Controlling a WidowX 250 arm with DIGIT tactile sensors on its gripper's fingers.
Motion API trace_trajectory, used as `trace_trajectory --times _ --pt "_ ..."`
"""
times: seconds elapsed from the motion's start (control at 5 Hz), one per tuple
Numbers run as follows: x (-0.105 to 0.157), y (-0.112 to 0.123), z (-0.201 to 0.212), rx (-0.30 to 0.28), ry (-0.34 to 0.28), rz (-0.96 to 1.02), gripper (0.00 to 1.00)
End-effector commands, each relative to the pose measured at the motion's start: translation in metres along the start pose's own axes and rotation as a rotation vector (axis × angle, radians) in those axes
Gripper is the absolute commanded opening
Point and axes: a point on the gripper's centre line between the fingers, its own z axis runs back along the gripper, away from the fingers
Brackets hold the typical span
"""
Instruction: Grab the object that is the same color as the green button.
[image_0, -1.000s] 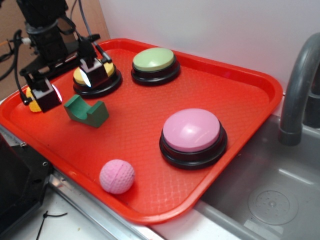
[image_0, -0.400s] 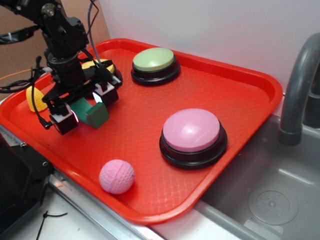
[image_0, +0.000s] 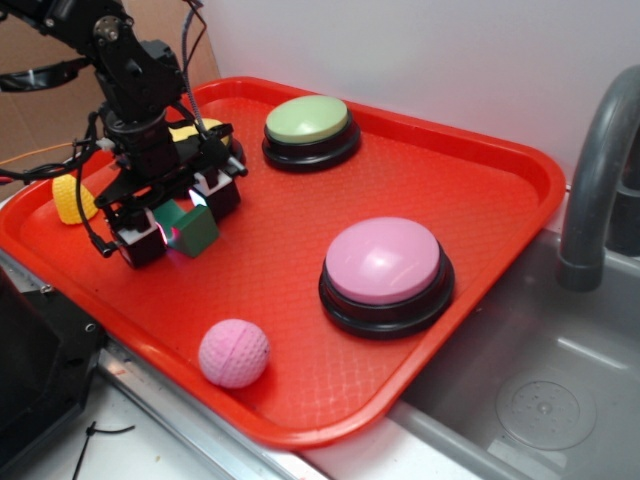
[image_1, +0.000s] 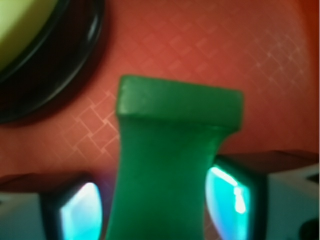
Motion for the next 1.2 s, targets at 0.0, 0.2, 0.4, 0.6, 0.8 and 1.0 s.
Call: trace_trajectory --times 0.0,0.2,0.4,0.6,0.8,1.0 --pt "0.016 0.003 0.016 -0.063 -0.008 -0.011 0.0" --pt "0.016 -0.002 0.027 -0.079 0.035 -0.156 0.0" --pt "0.013 -0.005 0.053 -0.09 0.014 -0.348 0.0" --pt "0.008 -0.013 0.082 -0.096 0.017 -0.532 0.0" --pt "0.005 -0.016 0.114 -0.163 0.018 -0.777 0.0" --pt "0.0 -0.012 0.141 -0.213 0.116 -0.935 0.0"
